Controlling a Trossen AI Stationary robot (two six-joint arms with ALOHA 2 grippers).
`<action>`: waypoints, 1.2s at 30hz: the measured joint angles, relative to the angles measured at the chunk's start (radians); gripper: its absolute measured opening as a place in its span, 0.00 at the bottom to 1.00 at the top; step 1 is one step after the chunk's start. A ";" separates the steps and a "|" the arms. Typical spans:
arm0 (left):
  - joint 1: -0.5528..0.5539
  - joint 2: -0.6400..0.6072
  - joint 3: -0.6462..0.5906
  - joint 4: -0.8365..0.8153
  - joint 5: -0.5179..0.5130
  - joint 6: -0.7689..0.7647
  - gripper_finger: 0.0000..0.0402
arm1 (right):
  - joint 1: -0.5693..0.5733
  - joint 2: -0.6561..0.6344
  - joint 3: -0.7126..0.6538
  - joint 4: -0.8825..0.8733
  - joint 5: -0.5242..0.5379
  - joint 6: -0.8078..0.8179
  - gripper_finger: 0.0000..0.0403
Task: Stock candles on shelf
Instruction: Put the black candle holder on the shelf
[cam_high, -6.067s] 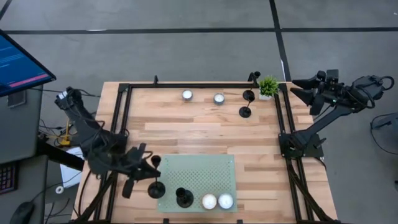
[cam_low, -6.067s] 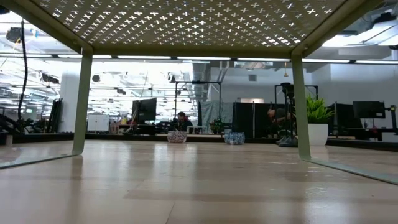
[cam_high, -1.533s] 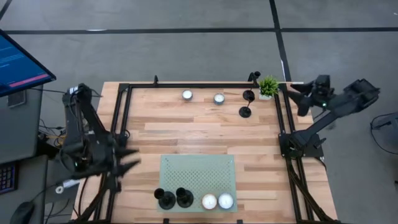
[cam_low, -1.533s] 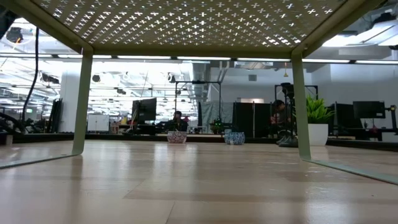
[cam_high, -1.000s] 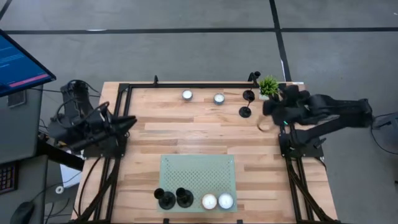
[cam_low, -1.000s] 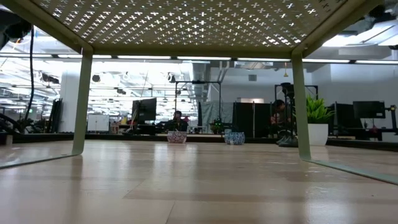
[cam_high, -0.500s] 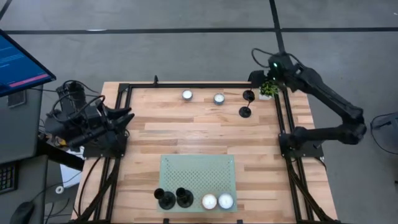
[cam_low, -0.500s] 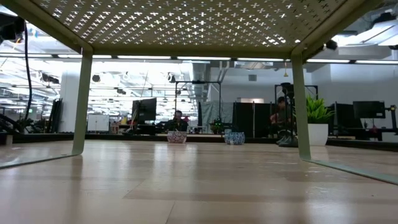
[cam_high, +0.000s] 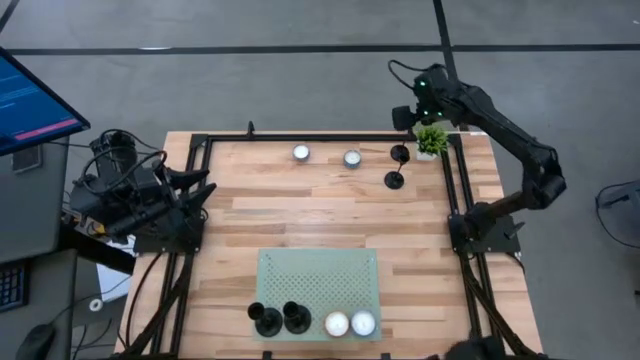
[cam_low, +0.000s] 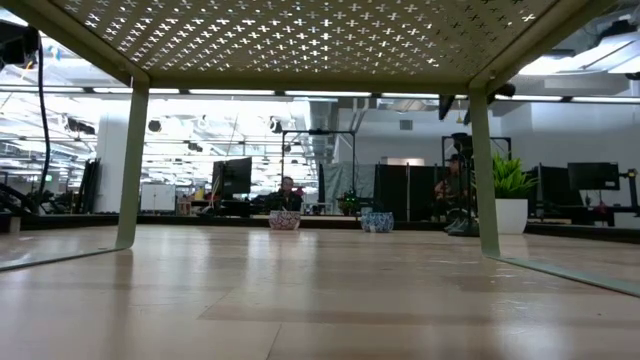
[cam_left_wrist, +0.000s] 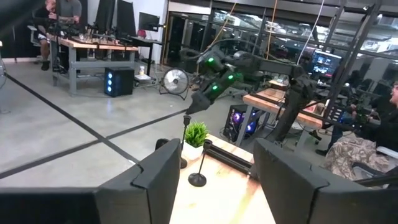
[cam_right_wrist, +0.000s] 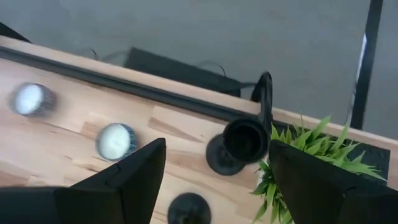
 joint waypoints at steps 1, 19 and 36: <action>0.000 0.000 0.000 0.000 0.000 0.000 0.50 | -0.004 0.022 0.004 -0.010 0.000 -0.003 0.69; 0.000 0.002 0.000 0.020 0.000 -0.008 0.48 | -0.006 0.058 0.007 -0.019 0.084 -0.044 0.69; 0.000 0.016 0.000 0.021 0.000 -0.007 0.47 | 0.001 0.133 0.008 -0.009 0.075 -0.047 0.69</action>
